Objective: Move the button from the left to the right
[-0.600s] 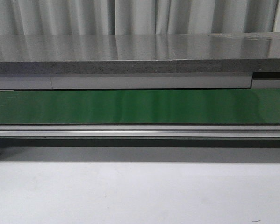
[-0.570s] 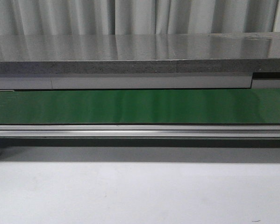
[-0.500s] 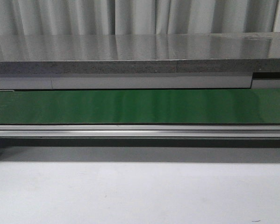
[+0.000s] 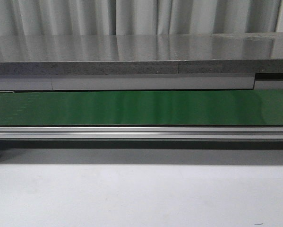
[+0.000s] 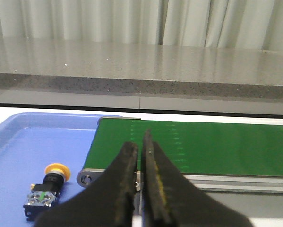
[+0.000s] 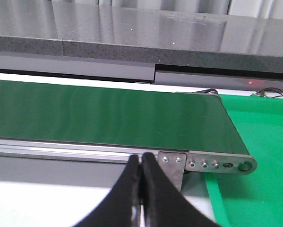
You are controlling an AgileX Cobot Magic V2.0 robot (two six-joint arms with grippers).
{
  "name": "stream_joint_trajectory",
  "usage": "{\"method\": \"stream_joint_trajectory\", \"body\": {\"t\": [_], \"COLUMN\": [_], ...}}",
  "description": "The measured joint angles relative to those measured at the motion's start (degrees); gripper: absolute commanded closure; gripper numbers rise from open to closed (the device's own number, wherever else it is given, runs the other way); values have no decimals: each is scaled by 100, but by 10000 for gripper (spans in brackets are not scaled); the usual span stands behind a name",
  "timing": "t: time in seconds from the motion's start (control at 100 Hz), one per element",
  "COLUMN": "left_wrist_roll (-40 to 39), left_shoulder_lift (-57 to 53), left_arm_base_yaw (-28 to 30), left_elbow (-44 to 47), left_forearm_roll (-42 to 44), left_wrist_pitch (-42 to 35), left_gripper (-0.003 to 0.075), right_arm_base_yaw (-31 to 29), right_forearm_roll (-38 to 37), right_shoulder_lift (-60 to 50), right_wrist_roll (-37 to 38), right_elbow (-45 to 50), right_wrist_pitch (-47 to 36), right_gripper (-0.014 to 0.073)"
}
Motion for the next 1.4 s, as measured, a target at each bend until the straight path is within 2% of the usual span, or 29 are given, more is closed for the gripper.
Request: {"method": "stream_joint_trajectory", "body": {"t": [0.18, 0.41, 0.67, 0.81, 1.23, 1.32, 1.37, 1.4], "left_wrist_roll": [0, 0, 0, 0, 0, 0, 0, 0], "left_shoulder_lift": [13, 596, 1917, 2636, 3626, 3658, 3658, 3658], "left_arm_base_yaw": [0, 0, 0, 0, 0, 0, 0, 0], "left_elbow": [-139, -1190, -2704, -3355, -3609, -3609, -3609, -3609], "left_forearm_roll": [-276, -308, -108, -72, -152, -161, -161, -161], "left_wrist_pitch": [408, 1033, 2887, 3646, 4059, 4086, 4112, 4114], "left_gripper": [715, 715, 715, 715, 712, 645, 562, 483], "right_arm_base_yaw": [0, 0, 0, 0, 0, 0, 0, 0], "right_forearm_roll": [0, 0, 0, 0, 0, 0, 0, 0], "right_shoulder_lift": [0, 0, 0, 0, 0, 0, 0, 0], "right_wrist_roll": [0, 0, 0, 0, 0, 0, 0, 0], "right_elbow": [0, 0, 0, 0, 0, 0, 0, 0], "right_wrist_pitch": [0, 0, 0, 0, 0, 0, 0, 0], "right_gripper": [662, 662, 662, 662, 662, 662, 662, 662]}}
